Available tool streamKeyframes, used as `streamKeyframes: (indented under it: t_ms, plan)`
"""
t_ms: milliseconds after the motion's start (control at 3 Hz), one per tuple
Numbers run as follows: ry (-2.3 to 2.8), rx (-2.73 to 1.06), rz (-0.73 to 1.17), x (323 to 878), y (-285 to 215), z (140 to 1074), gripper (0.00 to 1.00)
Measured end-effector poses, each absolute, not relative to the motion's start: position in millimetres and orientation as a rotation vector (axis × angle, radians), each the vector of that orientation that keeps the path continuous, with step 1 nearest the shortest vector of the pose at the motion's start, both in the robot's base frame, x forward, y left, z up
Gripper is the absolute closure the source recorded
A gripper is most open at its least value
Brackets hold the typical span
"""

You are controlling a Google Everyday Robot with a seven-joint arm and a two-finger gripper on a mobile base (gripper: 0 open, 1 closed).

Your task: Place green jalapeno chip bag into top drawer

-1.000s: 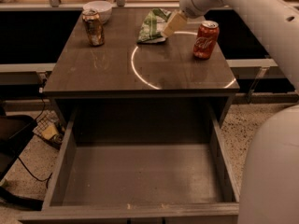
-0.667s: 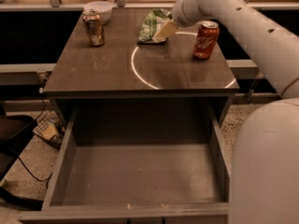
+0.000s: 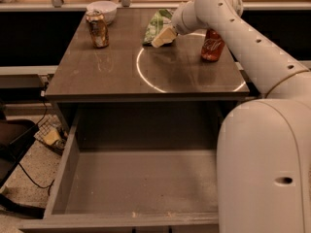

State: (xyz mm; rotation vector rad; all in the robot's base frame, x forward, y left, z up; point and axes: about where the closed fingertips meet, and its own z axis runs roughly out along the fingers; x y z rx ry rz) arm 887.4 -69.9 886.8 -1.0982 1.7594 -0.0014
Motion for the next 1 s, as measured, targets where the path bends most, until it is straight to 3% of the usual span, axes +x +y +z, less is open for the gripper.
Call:
streamKeyframes:
  t_ms: [1000]
  plan:
    - [1.843,-1.017,0.119,922.8,-59.6,870.3,0.0]
